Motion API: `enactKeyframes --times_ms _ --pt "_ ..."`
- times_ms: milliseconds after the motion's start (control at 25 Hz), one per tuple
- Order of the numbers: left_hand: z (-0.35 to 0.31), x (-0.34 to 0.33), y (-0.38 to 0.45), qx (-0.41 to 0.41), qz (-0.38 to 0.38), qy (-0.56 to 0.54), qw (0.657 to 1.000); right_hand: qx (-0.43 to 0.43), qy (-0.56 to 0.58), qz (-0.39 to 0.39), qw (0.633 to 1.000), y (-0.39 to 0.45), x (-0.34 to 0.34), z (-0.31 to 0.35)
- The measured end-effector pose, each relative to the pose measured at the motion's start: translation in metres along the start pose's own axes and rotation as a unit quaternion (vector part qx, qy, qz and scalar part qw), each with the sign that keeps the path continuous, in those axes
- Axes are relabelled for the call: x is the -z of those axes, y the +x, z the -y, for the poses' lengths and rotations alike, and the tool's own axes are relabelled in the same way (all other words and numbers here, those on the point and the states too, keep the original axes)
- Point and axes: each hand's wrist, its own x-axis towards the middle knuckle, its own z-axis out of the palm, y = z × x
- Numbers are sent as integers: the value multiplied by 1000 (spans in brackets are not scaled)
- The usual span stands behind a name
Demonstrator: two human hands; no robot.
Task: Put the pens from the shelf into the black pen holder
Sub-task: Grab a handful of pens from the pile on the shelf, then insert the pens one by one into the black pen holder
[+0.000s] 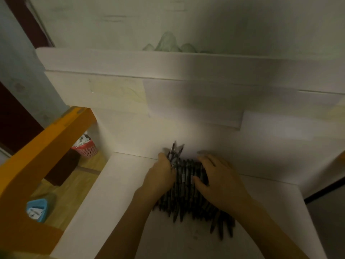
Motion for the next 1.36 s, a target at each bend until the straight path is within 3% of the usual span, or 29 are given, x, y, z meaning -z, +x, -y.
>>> enactKeyframes --times_ms 400,720,920,1120,1360 --pt "-50 64 -33 -131 16 -102 986 -36 -54 -107 992 -37 69 25" --pt "-157 70 -93 -318 -1 -94 944 -107 -132 -212 962 -136 149 3" --pt "-255 28 -165 -403 8 -123 907 -159 -149 -274 937 -241 204 -58" --pt "-368 -54 -248 -456 40 -144 877 -229 -166 -321 904 -379 260 -137" --pt "-468 -159 -342 -469 94 -112 871 -288 -169 -332 882 -506 304 -222"
